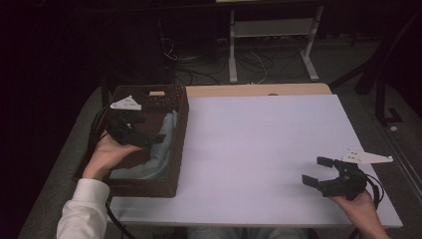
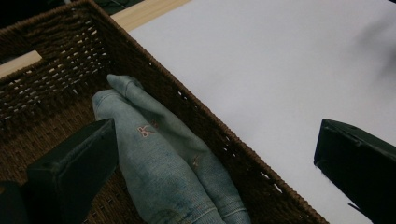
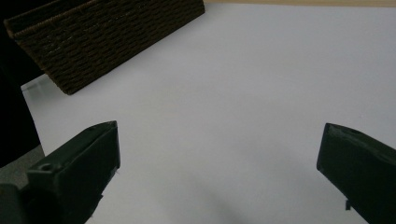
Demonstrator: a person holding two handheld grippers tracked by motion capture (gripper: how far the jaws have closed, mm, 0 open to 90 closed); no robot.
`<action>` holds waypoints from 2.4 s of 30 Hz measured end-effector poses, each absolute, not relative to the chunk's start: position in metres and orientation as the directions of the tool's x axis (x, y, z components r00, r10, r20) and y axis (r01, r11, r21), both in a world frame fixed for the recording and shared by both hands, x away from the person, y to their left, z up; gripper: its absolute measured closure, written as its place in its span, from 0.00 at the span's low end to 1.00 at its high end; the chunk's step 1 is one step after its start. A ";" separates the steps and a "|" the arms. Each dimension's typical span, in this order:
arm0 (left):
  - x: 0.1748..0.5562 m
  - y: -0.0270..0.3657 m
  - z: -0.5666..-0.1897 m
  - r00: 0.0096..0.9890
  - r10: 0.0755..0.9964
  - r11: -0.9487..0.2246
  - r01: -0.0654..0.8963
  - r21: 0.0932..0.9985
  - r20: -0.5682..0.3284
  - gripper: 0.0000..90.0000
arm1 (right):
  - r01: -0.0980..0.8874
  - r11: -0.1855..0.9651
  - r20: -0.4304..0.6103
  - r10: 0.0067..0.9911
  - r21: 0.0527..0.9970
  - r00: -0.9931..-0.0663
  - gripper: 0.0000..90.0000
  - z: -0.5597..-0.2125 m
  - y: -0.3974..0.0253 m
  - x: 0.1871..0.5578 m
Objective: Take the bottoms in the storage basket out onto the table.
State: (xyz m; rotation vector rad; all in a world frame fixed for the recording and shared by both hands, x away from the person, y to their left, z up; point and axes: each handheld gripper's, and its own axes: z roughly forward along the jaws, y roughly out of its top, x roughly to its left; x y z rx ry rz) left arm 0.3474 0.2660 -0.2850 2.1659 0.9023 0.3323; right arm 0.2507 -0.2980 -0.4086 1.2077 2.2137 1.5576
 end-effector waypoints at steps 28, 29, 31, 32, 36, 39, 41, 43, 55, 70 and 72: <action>0.372 0.269 -0.328 0.699 0.712 -0.553 0.616 0.561 -0.066 0.00 | 0.517 0.128 0.293 0.699 0.846 -0.653 0.00 -0.409 -0.298 0.252; 0.372 0.270 -0.330 0.698 0.713 -0.555 0.621 0.554 -0.067 0.00 | 0.516 0.128 0.292 0.699 0.847 -0.653 0.00 -0.409 -0.298 0.252; 0.373 0.270 -0.332 0.696 0.715 -0.556 0.625 0.548 -0.069 0.00 | 0.515 0.127 0.292 0.699 0.848 -0.653 0.00 -0.409 -0.298 0.252; 0.373 0.270 -0.335 0.695 0.715 -0.558 0.632 0.538 -0.075 0.00 | 0.516 0.128 0.292 0.699 0.847 -0.653 0.00 -0.409 -0.298 0.252; 0.374 0.269 -0.342 0.698 0.711 -0.574 0.645 0.505 -0.083 0.00 | 0.517 0.129 0.293 0.699 0.846 -0.653 0.00 -0.409 -0.298 0.252; 0.375 0.268 -0.347 0.699 0.709 -0.583 0.656 0.480 -0.093 0.00 | 0.517 0.127 0.294 0.699 0.846 -0.652 0.00 -0.409 -0.298 0.252; 0.375 0.267 -0.348 0.699 0.709 -0.586 0.659 0.472 -0.096 0.00 | 0.518 0.128 0.294 0.699 0.846 -0.652 0.00 -0.409 -0.298 0.252; 0.375 0.266 -0.352 0.703 0.705 -0.599 0.662 0.451 -0.094 0.00 | 0.517 0.128 0.293 0.698 0.846 -0.653 0.00 -0.409 -0.298 0.252; 0.376 0.259 -0.369 0.712 0.694 -0.638 0.675 0.371 -0.102 0.00 | 0.518 0.131 0.294 0.695 0.846 -0.656 0.00 -0.410 -0.297 0.252; 0.380 0.254 -0.385 0.708 0.696 -0.644 0.689 0.332 -0.118 0.00 | 0.518 0.132 0.294 0.695 0.845 -0.656 0.00 -0.410 -0.297 0.252; 0.380 0.253 -0.386 0.710 0.695 -0.648 0.687 0.330 -0.115 0.00 | 0.518 0.132 0.293 0.695 0.845 -0.656 0.00 -0.410 -0.297 0.252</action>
